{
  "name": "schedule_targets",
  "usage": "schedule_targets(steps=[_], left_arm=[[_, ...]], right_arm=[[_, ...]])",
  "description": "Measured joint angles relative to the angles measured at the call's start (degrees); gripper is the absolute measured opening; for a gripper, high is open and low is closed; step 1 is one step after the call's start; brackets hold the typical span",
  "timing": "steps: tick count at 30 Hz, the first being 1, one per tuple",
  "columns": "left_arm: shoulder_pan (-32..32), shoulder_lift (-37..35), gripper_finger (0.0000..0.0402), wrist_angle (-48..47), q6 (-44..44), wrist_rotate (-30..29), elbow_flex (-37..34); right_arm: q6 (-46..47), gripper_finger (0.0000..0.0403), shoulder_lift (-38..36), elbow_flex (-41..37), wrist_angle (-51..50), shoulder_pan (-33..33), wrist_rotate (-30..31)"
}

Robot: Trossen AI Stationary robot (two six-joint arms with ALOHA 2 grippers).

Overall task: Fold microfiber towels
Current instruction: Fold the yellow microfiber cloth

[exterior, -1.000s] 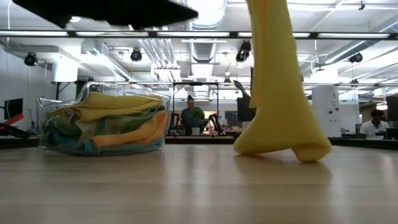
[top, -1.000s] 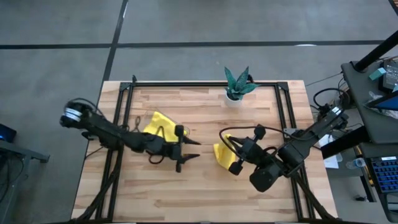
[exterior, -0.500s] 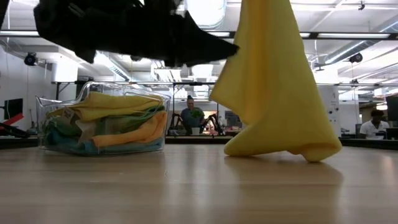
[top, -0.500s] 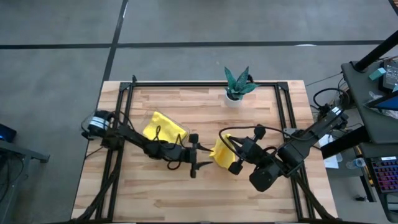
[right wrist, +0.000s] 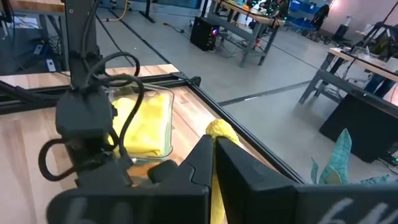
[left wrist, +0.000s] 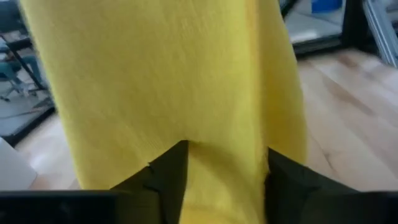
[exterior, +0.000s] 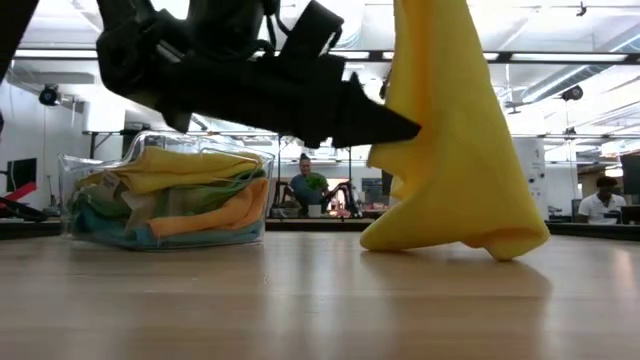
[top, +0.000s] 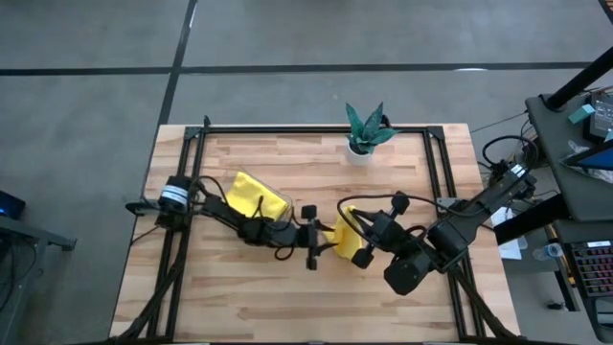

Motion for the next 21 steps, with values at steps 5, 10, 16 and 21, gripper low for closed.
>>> schedule_targets(steps=[5, 10, 16, 21], left_arm=[[-0.04, -0.47, 0.0060, -3.87, -0.04, -0.02, 0.51], [-0.06, -4.75, 0.0011, -8.56, 0.06, 0.00, -0.02], [-0.60, -10.69, 0.0001, -11.93, 0.60, -0.01, -1.22], [-1.70, -17.86, 0.0000, -15.12, 3.10, -0.03, -1.39]], right_arm=[[-0.59, 0.0008, -0.45, 0.37, -0.11, 0.73, -0.14], [-1.94, 0.0008, -2.27, 0.88, -0.33, 2.18, -0.22], [-4.25, 0.0008, -4.16, 0.90, -0.39, 2.75, -0.31], [-5.26, 0.0008, -5.64, 0.90, -0.56, 2.80, -2.08]])
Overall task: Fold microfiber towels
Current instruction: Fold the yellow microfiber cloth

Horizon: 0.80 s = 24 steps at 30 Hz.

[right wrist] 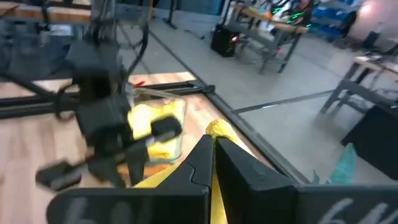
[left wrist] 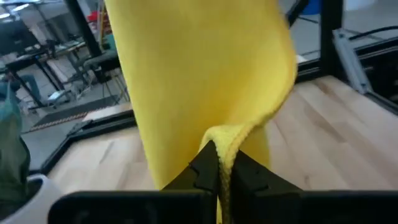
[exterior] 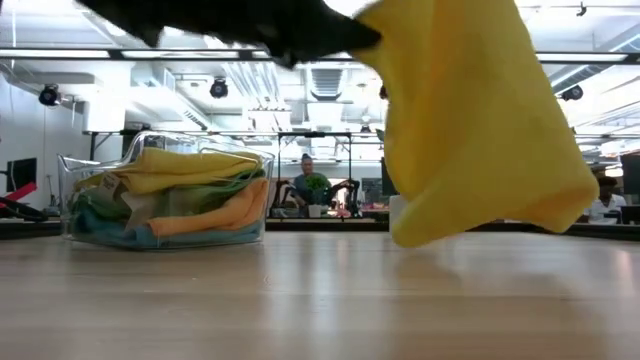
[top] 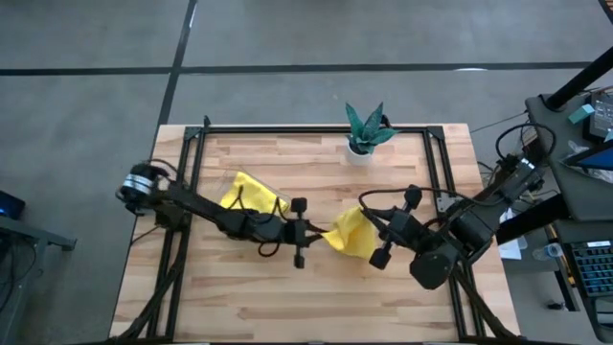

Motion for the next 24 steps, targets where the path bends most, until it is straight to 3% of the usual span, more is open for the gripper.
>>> schedule_targets(steps=[9, 13, 18, 24], left_arm=[[-0.91, -16.58, 0.0000, -9.07, 4.88, 0.22, 0.53], [0.22, -22.16, 0.0000, -11.58, 5.97, 0.28, 0.52], [2.02, -25.74, 0.0000, -13.51, 7.44, 0.26, 0.32], [4.37, -29.54, 0.0000, -15.58, 7.49, -1.70, 0.12]], right_arm=[[-2.55, 0.0008, -6.38, 0.15, -0.04, -0.02, -12.35], [-4.36, 0.0008, -9.32, 0.17, -0.12, -0.02, -15.11], [-5.53, 0.0008, -11.62, 0.17, -0.86, -0.30, -13.97], [6.01, 0.0008, -12.61, 0.17, -11.12, -1.04, -4.00]])
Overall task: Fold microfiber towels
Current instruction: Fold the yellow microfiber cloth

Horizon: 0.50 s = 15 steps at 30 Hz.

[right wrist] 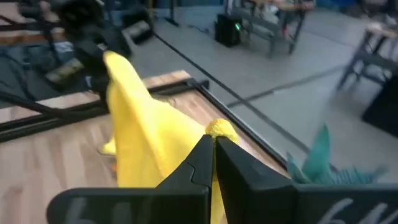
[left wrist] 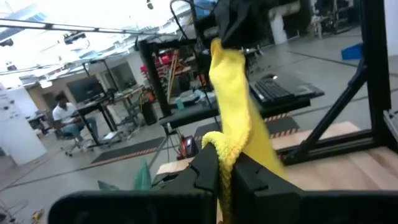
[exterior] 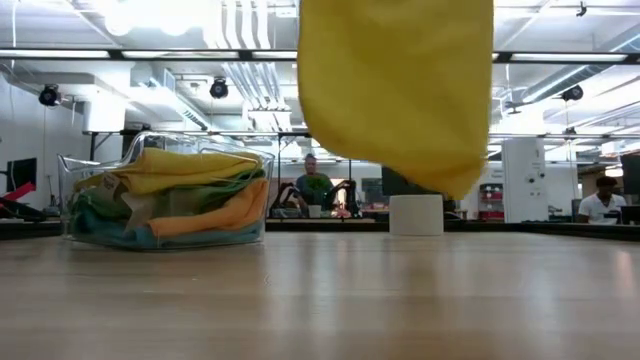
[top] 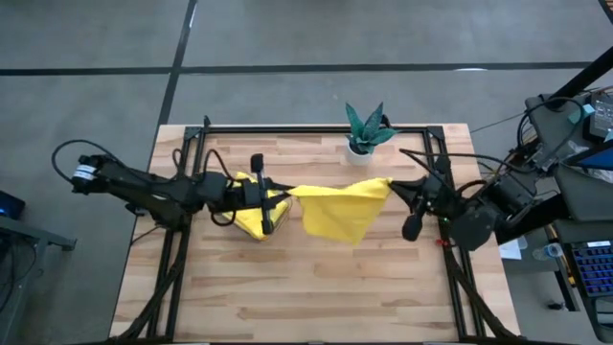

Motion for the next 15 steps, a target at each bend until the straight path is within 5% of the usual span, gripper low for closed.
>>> schedule_targets(steps=[6, 15], left_arm=[[0.12, -1.00, 0.0000, 0.14, -0.05, 0.13, 0.32], [0.88, -0.06, 0.0000, 1.06, -0.57, 1.21, 1.57]], right_arm=[[12.27, 0.0008, 0.83, -1.09, -10.21, -2.21, -1.58], [10.24, 0.0018, 1.84, -1.68, -10.89, -4.73, -3.56]])
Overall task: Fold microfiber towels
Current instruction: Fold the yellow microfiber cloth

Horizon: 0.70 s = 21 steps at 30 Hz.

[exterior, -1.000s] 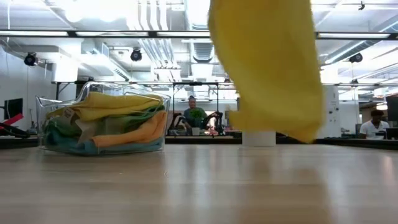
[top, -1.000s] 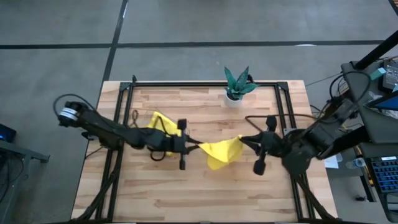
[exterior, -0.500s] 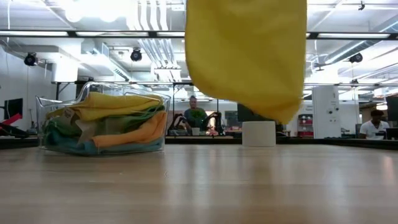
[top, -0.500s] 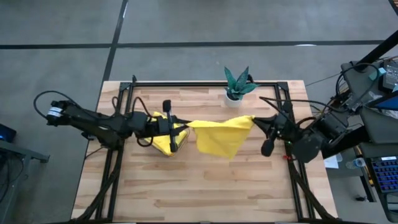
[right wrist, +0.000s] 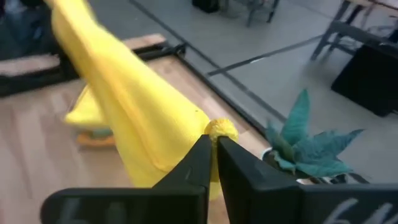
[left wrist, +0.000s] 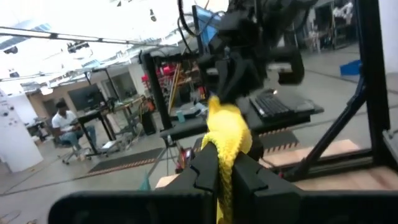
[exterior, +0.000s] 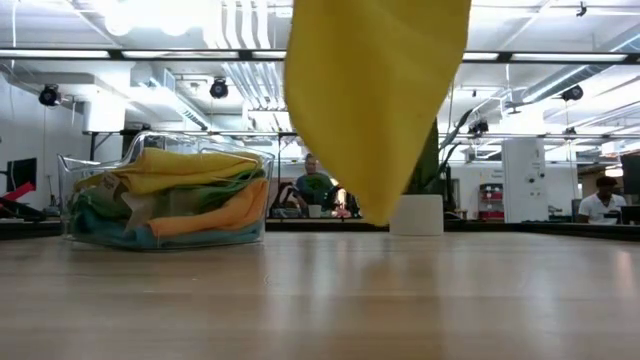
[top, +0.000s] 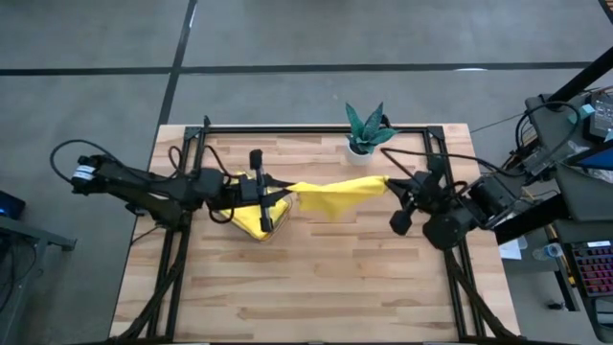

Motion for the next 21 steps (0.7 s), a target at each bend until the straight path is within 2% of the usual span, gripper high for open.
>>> schedule_targets(steps=[3, 8, 11, 17, 21], left_arm=[[-0.20, -0.45, 0.0000, -0.54, -1.48, 0.16, 0.72], [-0.22, -0.52, 0.0000, -0.43, -2.60, 0.65, 2.15], [-0.22, 0.11, 0.0000, -0.63, -2.72, 0.77, 2.33], [-0.22, 2.10, 0.0000, -0.54, -4.19, 0.79, 2.33], [-0.22, 4.44, 0.0000, -3.03, -4.46, 0.81, 2.11]], right_arm=[[-1.69, 0.0047, -0.05, 0.11, -0.01, 0.00, -2.96], [-4.61, 0.0118, -0.09, 0.96, 0.02, -0.04, -3.10], [-5.58, 0.0148, -0.11, 1.66, 0.03, -0.02, -3.08], [-12.15, 0.0168, 0.60, 1.21, 3.17, -0.04, -3.13], [-19.25, 0.0169, 4.03, -0.54, 8.04, -0.04, -6.22]])
